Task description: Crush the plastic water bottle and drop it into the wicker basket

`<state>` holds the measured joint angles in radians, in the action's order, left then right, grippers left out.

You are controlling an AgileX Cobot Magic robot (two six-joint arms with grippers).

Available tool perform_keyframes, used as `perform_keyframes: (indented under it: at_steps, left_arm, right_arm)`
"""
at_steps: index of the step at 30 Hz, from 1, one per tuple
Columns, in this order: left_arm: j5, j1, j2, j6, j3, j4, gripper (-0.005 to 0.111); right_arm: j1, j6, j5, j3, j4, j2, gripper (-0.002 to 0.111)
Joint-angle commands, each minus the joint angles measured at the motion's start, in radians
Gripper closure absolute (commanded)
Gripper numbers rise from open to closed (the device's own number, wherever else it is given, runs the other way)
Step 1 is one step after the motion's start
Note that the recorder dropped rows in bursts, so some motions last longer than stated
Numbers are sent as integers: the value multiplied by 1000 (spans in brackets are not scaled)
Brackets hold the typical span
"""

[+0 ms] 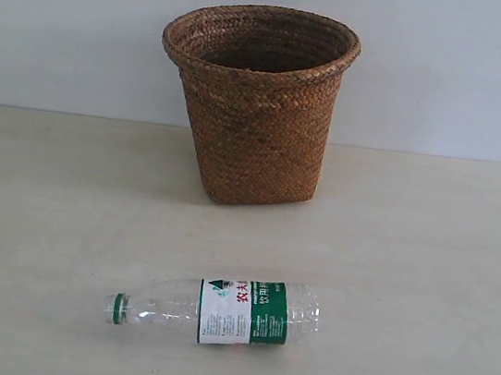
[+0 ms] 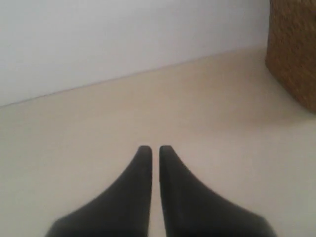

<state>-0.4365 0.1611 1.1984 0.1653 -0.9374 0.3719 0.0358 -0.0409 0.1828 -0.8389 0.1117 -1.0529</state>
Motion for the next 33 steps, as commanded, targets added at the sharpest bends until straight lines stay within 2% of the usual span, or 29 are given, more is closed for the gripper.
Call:
perform_keyframes:
  at_steps: [1, 3, 5, 6, 10, 15, 17, 19, 21, 24, 25, 27, 30, 33]
  left_arm:
    - [-182, 72, 113, -218, -98, -121, 102]
    - [-229, 88, 158, -485, -129, -301, 102]
    - [-256, 90, 184, -755, -134, -521, 102]
    - [-270, 90, 193, -837, -134, -588, 102]
    - [-342, 90, 225, -1055, -134, -752, 102]
    - [-437, 96, 272, -1280, -134, -861, 102]
    - [-454, 110, 295, -1337, -134, -867, 102]
    - [-462, 131, 327, -1370, -134, -867, 93]
    - [-473, 148, 365, -1405, -134, -862, 75]
    - [-477, 163, 416, -1424, -134, -836, 40]
    - [-477, 166, 432, -1424, -134, -831, 33]
    - [-477, 166, 462, -1439, -134, -827, 33]
    - [-477, 166, 507, -1483, -134, -824, 40]
    - [-455, 166, 551, -1505, -134, -824, 40]
  right_arm:
    - [-79, 166, 270, -130, -3, -138, 108]
    - [-134, 250, 369, -184, -52, -207, 108]
    - [-181, 424, 461, -232, -178, -275, 108]
    - [-194, 490, 493, -247, -243, -298, 108]
    - [-221, 684, 615, -305, -465, -391, 108]
    - [-281, 766, 702, -361, -550, -479, 108]
    - [-313, 776, 724, -376, -561, -510, 108]
    - [-344, 785, 738, -390, -572, -537, 108]
    - [-370, 785, 747, -401, -572, -561, 108]
    - [-399, 785, 750, -406, -572, -589, 108]
    - [-408, 785, 750, -406, -572, -597, 108]
    - [-420, 785, 750, -406, -574, -615, 108]
    - [-441, 783, 747, -406, -572, -645, 108]
    - [-454, 783, 727, -406, -575, -668, 108]
